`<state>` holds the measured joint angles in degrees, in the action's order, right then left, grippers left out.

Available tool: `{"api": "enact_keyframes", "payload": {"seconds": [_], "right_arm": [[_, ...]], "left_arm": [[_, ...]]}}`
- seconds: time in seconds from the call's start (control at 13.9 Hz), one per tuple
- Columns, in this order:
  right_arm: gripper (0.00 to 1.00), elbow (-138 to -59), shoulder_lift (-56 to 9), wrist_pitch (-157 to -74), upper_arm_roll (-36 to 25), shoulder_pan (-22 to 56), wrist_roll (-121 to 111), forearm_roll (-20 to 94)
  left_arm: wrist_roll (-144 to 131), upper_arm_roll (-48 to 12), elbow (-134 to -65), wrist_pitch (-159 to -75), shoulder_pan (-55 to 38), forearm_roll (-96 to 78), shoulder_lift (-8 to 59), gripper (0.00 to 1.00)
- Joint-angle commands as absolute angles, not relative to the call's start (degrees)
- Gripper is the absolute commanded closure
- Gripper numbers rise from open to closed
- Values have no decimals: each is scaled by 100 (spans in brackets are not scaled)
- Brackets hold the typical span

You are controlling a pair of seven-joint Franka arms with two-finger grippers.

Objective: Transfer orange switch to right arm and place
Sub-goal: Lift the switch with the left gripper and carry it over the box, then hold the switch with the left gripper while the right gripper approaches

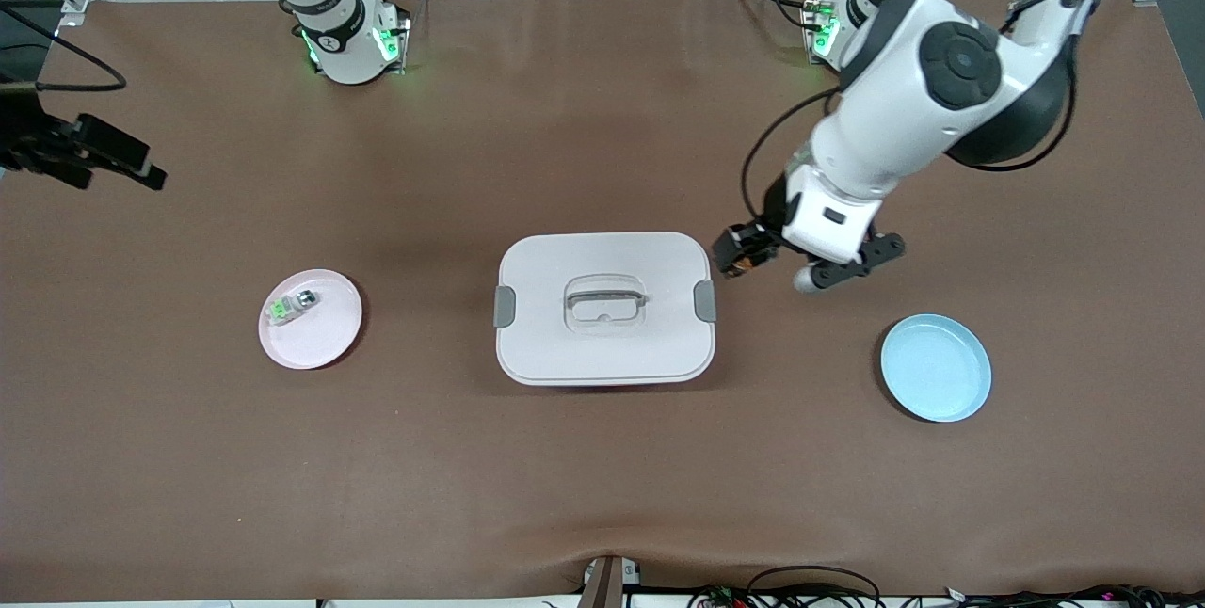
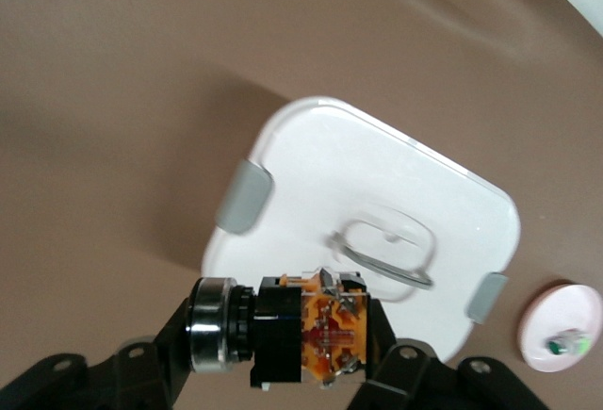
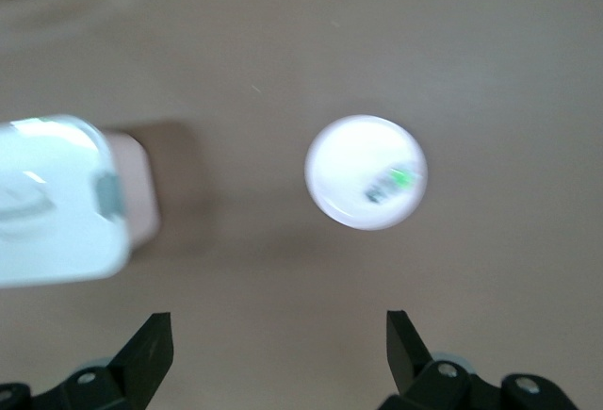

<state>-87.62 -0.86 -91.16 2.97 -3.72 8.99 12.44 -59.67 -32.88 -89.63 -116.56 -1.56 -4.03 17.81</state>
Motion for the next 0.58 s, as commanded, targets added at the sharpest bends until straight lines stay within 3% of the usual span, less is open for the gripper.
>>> {"api": "enact_keyframes", "payload": {"seconds": [0.0, 0.51], "right_arm": [[0, -10253, 806, -10331, 325, -2, 1781, 1887], [0, -12679, 2090, -13644, 378, 1386, 3364, 3523]], "left_arm": [[-6992, -3305, -8088, -11522, -622, -492, 2424, 100], [-8699, -3322, -7664, -11619, -1291, -545, 2769, 100]]}}
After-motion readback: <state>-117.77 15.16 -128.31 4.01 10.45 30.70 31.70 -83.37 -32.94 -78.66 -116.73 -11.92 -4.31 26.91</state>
